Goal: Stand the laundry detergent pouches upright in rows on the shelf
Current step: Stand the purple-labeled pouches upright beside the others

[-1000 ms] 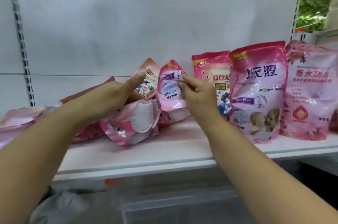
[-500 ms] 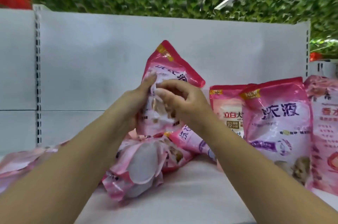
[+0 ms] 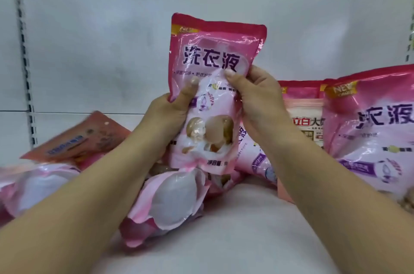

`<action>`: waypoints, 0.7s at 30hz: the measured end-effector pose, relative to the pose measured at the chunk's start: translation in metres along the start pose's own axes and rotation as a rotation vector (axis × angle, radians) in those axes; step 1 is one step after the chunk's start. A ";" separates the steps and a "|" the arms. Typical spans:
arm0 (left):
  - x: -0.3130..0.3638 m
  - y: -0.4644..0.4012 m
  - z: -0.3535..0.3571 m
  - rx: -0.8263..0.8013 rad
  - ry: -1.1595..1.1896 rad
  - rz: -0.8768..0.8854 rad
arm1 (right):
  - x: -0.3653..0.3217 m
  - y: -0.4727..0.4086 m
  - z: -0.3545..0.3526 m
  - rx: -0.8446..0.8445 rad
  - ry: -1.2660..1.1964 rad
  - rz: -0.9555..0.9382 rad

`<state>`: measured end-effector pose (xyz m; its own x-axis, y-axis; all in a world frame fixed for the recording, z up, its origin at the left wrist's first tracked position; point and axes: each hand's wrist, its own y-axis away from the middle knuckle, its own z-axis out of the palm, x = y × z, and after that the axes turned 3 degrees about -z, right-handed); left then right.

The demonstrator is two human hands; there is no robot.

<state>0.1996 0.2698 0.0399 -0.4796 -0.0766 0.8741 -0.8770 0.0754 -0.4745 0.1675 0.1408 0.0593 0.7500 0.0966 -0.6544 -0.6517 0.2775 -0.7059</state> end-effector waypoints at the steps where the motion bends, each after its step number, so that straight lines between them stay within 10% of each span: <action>1: 0.000 0.000 -0.001 0.028 0.002 0.010 | -0.001 -0.001 0.001 -0.004 -0.006 0.004; 6: -0.003 0.001 -0.015 0.247 0.064 0.076 | 0.004 -0.012 0.000 0.009 -0.053 0.250; 13: -0.012 -0.004 -0.032 0.421 -0.009 0.117 | 0.070 0.005 -0.027 -0.157 1.157 0.278; 21: -0.020 -0.011 -0.033 0.409 0.022 0.043 | 0.087 -0.014 -0.027 -0.112 1.445 0.480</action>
<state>0.2196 0.3031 0.0304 -0.5194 -0.0607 0.8524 -0.7976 -0.3237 -0.5090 0.2384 0.1196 0.0051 -0.2340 -0.8515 -0.4693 -0.8483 0.4147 -0.3293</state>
